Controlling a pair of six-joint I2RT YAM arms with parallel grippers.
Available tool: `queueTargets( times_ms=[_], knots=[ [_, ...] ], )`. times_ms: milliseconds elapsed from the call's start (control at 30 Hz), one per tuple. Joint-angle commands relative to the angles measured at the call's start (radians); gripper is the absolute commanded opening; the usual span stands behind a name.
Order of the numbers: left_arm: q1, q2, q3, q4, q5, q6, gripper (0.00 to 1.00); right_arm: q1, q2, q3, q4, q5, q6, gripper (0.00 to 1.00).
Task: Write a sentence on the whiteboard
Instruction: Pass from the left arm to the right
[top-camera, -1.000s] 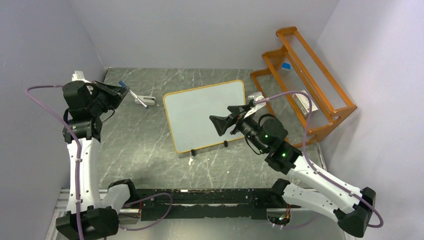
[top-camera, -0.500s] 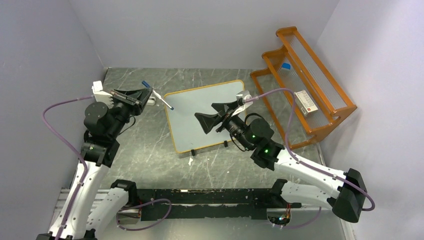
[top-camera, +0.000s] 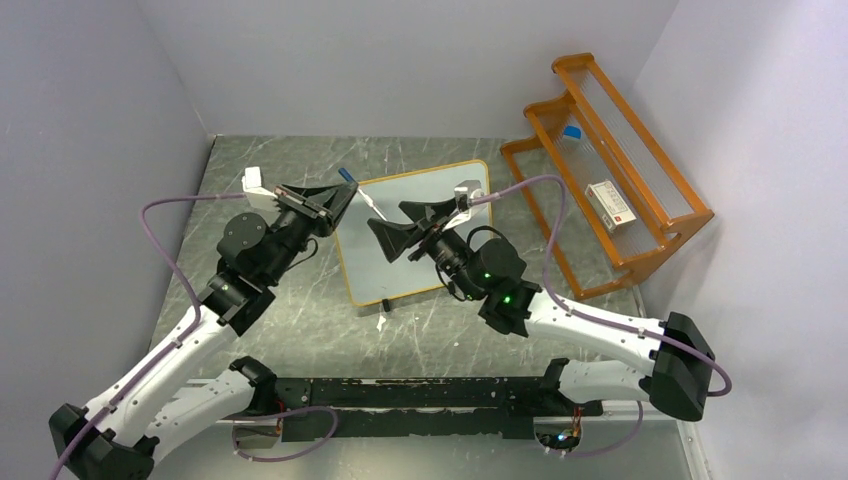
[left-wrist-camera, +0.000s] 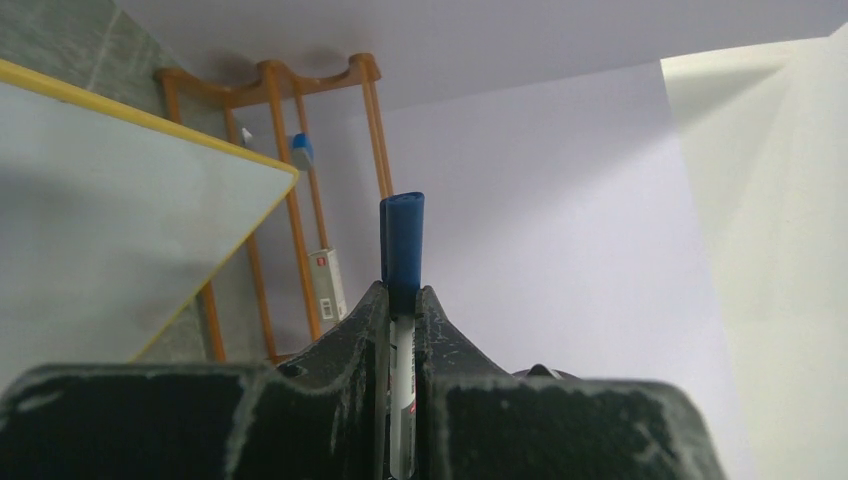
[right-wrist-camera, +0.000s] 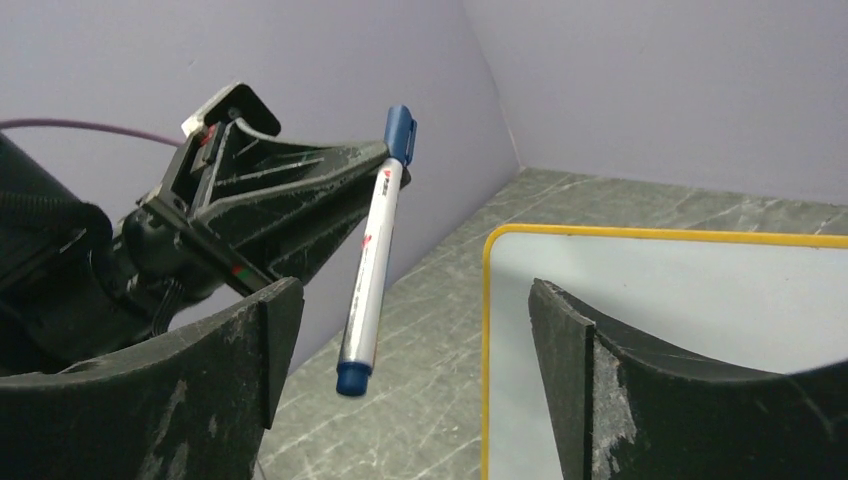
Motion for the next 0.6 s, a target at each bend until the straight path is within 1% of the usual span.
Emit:
queueTargets(
  times_ms=[0, 133, 200, 367, 400, 567],
  knots=[
    [-0.055, 0.013, -0.024, 0.142, -0.085, -0.017, 0.05, 0.006, 0.018, 0.051, 0.069, 0.039, 0.006, 0.83],
    [-0.081, 0.022, -0.024, 0.161, -0.101, -0.016, 0.05, 0.006, 0.028, 0.050, 0.067, 0.065, 0.015, 0.74],
    [-0.088, 0.027, -0.022, 0.160, -0.103, -0.015, 0.05, 0.005, 0.026, 0.047, 0.072, 0.066, 0.017, 0.68],
    [-0.104, 0.035, -0.033, 0.177, -0.105, -0.025, 0.05, 0.005, 0.041, 0.061, 0.062, 0.062, 0.023, 0.46],
    [-0.106, 0.036, -0.032, 0.177, -0.104, -0.024, 0.05, 0.006, 0.041, 0.058, 0.067, 0.060, 0.023, 0.43],
    [-0.115, 0.040, -0.031, 0.181, -0.107, -0.022, 0.05, 0.004, 0.037, 0.054, 0.076, 0.058, 0.023, 0.33]
  ],
)
